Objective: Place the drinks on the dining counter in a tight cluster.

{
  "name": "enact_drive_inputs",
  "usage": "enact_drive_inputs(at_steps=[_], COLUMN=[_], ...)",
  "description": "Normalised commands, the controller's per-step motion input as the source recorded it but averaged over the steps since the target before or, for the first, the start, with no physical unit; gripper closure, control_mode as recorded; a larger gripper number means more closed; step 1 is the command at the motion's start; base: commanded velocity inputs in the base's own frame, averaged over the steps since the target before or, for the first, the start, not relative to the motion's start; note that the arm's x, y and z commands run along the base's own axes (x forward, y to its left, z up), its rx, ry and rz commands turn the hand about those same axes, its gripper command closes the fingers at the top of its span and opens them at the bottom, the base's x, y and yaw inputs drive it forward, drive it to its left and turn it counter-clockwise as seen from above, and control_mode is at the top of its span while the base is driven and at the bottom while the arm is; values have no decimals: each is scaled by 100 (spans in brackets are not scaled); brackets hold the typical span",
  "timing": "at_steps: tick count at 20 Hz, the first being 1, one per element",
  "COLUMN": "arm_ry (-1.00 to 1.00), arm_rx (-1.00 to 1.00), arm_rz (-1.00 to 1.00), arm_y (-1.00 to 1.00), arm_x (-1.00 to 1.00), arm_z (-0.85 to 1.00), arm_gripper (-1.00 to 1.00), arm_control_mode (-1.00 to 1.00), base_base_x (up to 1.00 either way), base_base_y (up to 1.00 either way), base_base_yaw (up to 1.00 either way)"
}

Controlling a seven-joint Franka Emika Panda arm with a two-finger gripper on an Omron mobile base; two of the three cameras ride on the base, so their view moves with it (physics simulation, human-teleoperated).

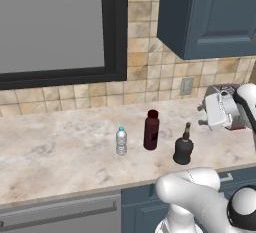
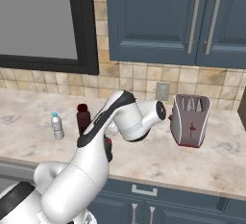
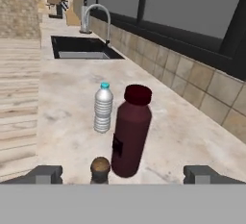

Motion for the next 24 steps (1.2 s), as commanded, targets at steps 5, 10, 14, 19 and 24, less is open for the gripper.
enact_drive_inputs(at_steps=[5, 10, 14, 19, 24], arm_ry=[9, 12, 9, 1, 0], arm_rx=[0, 0, 0, 0, 0], arm_rz=[1, 4, 2, 0, 0], arm_y=[0, -2, 0, 0, 0], arm_x=[0, 0, 0, -9, -14], arm_z=[-48, -32, -26, -24, -19], arm_gripper=[-100, -100, -100, -100, -100], arm_control_mode=[-100, -100, -100, -100, -100], base_base_x=[0, 0, 0, 0, 0], base_base_y=[0, 0, 0, 0, 0], base_base_yaw=[0, 0, 0, 0, 0])
